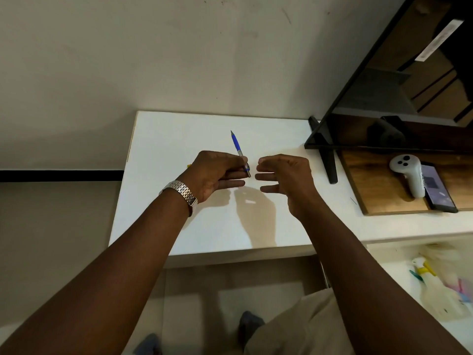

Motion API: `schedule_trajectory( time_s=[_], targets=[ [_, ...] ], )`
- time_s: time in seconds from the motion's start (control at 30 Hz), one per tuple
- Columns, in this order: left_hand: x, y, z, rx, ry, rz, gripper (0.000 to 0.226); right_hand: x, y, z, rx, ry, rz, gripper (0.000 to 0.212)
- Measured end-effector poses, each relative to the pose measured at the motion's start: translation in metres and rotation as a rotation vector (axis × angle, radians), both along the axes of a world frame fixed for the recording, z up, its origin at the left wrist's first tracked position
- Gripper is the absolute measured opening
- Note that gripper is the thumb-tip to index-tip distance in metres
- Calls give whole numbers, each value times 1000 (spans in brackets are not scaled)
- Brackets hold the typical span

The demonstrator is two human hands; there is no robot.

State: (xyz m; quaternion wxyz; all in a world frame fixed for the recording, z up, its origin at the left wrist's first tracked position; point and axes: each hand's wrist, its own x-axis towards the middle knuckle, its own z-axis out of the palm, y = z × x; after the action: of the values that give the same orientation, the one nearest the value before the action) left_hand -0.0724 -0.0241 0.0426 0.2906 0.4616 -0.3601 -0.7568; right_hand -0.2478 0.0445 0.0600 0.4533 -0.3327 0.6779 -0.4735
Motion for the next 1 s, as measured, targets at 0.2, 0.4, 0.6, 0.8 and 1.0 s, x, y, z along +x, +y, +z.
schedule_trajectory(
  time_s=[0.2,0.4,0.6,0.8,1.0],
  targets=[
    [-8,10,-11,-33,-125,-109,12,1,-4,-11,144,-117,18,17],
    [-17,21,-27,-97,-217,-157,18,-6,-3,-24,180,-179,-35,10],
    [-22,31,-40,-146,-263,-116,17,-3,-3,-35,216,-136,-49,10],
    [-19,37,-50,-163,-303,-94,19,5,-1,-45,255,-75,-77,10],
    [-20,39,-54,-193,-320,-79,16,8,-2,-53,236,55,-92,11]
  ],
)
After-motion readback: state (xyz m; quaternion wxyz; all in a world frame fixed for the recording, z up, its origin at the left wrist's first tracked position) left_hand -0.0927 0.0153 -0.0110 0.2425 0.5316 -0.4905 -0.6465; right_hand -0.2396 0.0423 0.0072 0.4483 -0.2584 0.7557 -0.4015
